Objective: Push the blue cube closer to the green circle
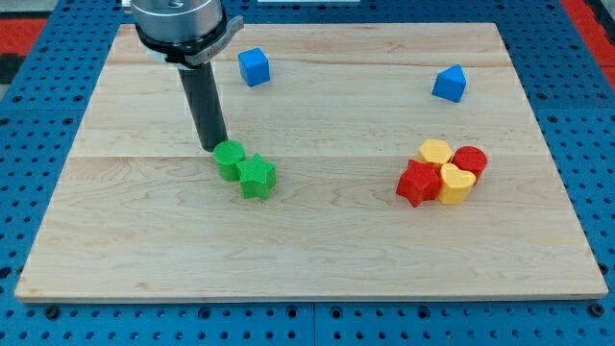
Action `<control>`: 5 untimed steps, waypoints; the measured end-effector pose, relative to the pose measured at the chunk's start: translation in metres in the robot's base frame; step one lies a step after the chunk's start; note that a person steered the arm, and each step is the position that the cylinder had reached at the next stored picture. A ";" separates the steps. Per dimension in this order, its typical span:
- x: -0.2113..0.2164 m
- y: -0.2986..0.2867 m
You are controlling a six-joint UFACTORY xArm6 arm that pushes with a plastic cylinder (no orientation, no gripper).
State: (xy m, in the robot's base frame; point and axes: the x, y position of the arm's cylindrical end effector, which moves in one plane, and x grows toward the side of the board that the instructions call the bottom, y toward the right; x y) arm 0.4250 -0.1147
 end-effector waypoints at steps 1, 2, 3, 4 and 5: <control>-0.006 -0.001; -0.034 0.044; -0.083 0.112; -0.175 0.094; -0.210 0.048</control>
State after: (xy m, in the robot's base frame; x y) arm 0.2149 -0.0667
